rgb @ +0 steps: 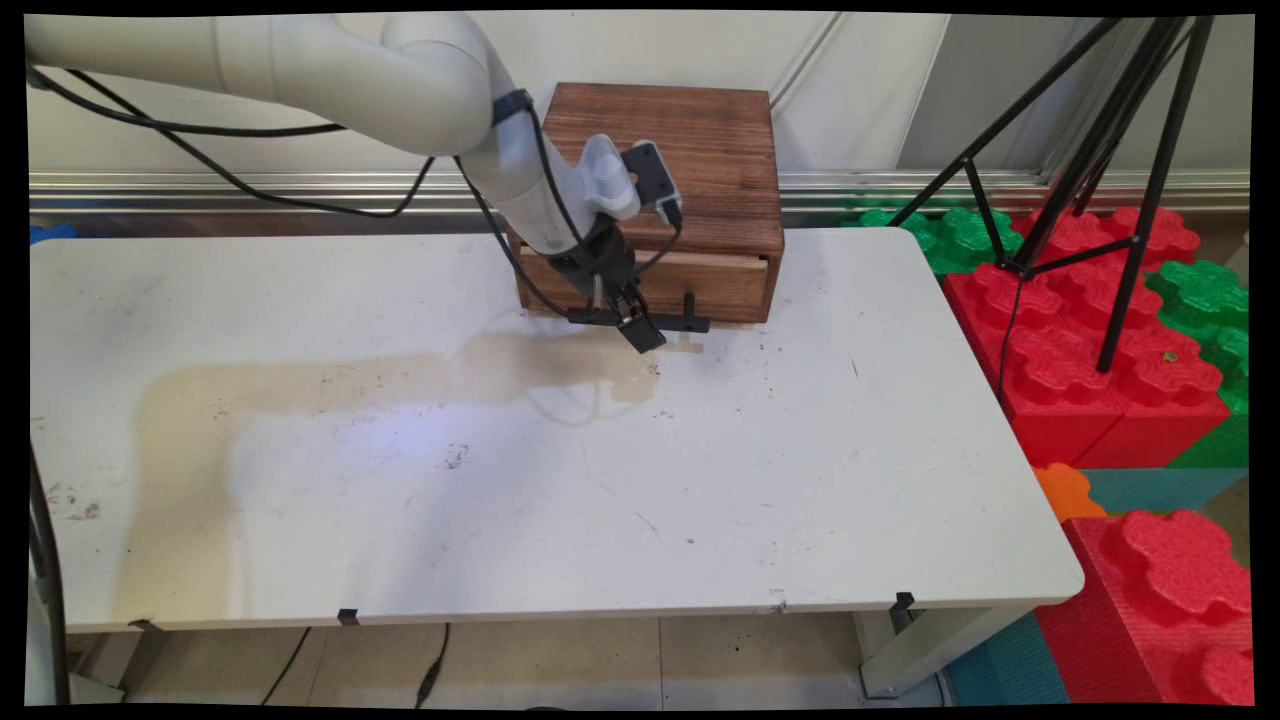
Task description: Open the drawer
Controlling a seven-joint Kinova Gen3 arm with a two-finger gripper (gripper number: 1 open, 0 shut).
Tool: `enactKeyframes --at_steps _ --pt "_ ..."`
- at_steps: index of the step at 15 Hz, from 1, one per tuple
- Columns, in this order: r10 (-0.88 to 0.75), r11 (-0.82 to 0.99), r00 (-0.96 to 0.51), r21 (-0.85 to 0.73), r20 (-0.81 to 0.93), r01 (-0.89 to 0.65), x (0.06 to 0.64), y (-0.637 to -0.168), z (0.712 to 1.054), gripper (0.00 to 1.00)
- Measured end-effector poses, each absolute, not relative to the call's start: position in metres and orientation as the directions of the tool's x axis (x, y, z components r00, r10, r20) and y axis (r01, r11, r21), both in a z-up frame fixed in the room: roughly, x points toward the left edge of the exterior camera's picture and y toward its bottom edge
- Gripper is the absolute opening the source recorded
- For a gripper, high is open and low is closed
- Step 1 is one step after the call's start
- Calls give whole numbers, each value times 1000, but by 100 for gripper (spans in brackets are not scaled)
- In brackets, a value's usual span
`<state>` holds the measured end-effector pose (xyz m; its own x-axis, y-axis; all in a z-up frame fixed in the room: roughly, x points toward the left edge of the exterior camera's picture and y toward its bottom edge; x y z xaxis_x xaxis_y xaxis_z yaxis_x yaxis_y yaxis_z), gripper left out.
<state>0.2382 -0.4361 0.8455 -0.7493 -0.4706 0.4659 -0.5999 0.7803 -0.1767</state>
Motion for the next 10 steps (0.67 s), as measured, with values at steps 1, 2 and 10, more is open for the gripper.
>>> enactKeyframes --at_steps 1,2,10 --pt "-471 782 -753 -178 460 -598 236 -438 842 100" --pt "-472 782 -755 -179 455 -597 233 -440 838 100" --pt "-487 785 -766 -176 419 -595 218 -449 814 100"
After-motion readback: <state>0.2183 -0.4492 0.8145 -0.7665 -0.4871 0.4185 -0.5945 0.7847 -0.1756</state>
